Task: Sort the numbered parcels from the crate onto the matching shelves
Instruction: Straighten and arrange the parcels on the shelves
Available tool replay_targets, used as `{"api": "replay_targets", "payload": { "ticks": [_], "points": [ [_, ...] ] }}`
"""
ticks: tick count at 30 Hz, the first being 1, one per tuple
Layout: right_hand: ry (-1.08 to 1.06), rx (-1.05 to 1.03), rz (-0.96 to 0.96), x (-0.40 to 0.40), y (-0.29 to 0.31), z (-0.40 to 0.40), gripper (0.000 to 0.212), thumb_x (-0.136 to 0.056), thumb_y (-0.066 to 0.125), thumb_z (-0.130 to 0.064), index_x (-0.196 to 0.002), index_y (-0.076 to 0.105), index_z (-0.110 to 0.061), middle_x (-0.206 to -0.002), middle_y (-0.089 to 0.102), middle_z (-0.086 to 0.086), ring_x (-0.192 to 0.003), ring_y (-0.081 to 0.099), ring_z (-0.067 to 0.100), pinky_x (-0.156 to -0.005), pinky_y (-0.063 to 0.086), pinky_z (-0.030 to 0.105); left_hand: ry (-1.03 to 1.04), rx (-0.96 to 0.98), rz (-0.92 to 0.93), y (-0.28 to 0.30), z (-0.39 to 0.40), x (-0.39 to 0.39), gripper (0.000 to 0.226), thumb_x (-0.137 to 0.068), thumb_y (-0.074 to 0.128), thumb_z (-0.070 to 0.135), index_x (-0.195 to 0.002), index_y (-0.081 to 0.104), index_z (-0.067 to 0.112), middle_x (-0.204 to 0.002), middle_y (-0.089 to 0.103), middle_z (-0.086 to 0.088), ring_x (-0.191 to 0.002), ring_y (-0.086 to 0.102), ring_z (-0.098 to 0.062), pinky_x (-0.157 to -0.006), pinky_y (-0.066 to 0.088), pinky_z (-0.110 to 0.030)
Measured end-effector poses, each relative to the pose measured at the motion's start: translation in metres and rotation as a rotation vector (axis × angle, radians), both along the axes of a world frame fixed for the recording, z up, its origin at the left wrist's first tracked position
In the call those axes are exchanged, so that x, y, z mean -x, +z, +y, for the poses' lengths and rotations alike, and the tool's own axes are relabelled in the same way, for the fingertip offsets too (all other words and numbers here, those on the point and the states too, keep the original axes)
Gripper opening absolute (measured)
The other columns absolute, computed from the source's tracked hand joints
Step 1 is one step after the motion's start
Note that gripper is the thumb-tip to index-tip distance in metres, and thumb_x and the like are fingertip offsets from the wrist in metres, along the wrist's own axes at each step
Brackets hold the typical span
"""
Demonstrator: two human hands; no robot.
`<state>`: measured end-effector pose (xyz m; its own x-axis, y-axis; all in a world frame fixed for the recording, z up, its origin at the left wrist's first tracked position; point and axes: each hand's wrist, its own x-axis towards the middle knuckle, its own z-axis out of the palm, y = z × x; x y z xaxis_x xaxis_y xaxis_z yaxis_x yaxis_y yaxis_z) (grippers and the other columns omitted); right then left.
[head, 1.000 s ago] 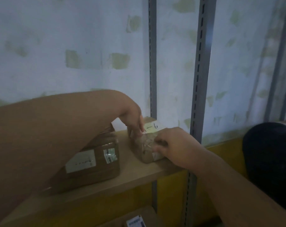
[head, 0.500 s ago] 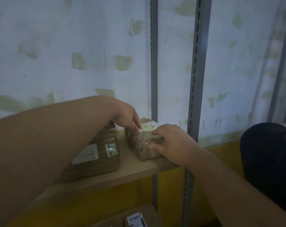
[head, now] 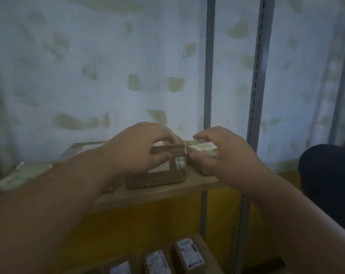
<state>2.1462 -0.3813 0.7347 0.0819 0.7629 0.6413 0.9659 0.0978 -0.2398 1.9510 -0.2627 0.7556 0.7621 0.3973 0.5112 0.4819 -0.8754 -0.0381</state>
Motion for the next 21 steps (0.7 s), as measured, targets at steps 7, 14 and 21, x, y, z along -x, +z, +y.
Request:
{"api": "replay_targets", "payload": {
  "ticks": [7, 14, 21],
  "points": [
    [0.383, 0.061, -0.069, 0.139, -0.035, -0.001, 0.044, -0.092, 0.062, -0.051, -0.133, 0.055, -0.038, -0.125, 0.051, -0.024, -0.117, 0.043, -0.006, -0.089, 0.029, 0.007, 0.353, 0.049, -0.085, -0.108, -0.063, 0.162, 0.048, -0.086, 0.041, 0.06, -0.119, 0.063, 0.033, -0.117, 0.062, 0.009, -0.111, 0.054, -0.015, -0.091, 0.044, -0.036],
    [0.692, 0.134, -0.137, 0.242, -0.094, 0.025, 0.047, -0.092, 0.062, -0.05, -0.135, 0.055, -0.033, -0.132, 0.054, -0.013, -0.121, 0.046, 0.006, -0.094, 0.039, 0.024, 0.721, 0.163, -0.17, -0.208, -0.122, 0.253, 0.036, -0.083, 0.057, 0.047, -0.113, 0.066, 0.029, -0.108, 0.065, 0.006, -0.1, 0.06, -0.02, -0.085, 0.05, -0.039],
    [0.791, 0.277, -0.218, 0.316, -0.162, 0.051, 0.051, -0.093, 0.061, -0.049, -0.139, 0.053, -0.028, -0.135, 0.055, -0.007, -0.125, 0.047, 0.012, -0.099, 0.039, 0.028, 0.906, 0.329, -0.181, -0.289, -0.129, 0.311, 0.042, -0.086, 0.045, 0.05, -0.118, 0.065, 0.03, -0.11, 0.065, 0.006, -0.099, 0.06, -0.017, -0.084, 0.051, -0.035]
  ]
}}
